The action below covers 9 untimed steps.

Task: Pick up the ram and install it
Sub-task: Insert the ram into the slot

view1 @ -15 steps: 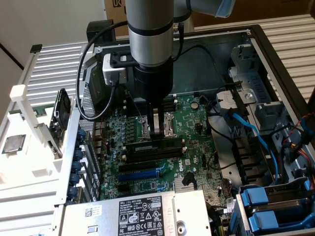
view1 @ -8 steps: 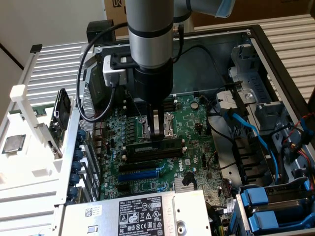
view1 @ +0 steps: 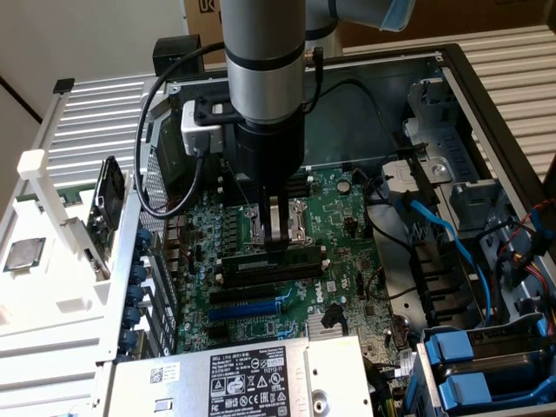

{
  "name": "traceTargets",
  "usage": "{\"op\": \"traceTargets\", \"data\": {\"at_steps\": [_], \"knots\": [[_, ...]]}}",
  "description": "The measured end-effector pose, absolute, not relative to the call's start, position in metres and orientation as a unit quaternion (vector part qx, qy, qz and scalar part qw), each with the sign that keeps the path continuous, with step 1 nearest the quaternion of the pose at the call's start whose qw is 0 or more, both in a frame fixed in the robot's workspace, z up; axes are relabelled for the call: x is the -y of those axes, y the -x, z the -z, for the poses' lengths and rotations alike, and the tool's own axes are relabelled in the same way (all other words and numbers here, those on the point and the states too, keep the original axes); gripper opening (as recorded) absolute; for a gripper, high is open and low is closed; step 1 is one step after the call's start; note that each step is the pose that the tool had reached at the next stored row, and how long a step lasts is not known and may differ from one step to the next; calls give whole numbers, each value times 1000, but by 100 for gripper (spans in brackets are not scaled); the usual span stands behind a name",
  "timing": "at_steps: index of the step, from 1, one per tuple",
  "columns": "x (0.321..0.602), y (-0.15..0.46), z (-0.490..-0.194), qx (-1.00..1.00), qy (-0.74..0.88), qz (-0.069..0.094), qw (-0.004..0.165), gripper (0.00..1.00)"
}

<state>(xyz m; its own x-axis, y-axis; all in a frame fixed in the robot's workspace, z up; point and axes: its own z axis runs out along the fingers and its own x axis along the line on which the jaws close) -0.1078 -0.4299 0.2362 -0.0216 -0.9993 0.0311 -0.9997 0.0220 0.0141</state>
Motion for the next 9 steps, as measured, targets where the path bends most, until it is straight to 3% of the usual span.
{"op": "traceTargets", "data": {"at_steps": [9], "knots": [[430, 108, -235, 715, -699, -6, 16, 13]]}}
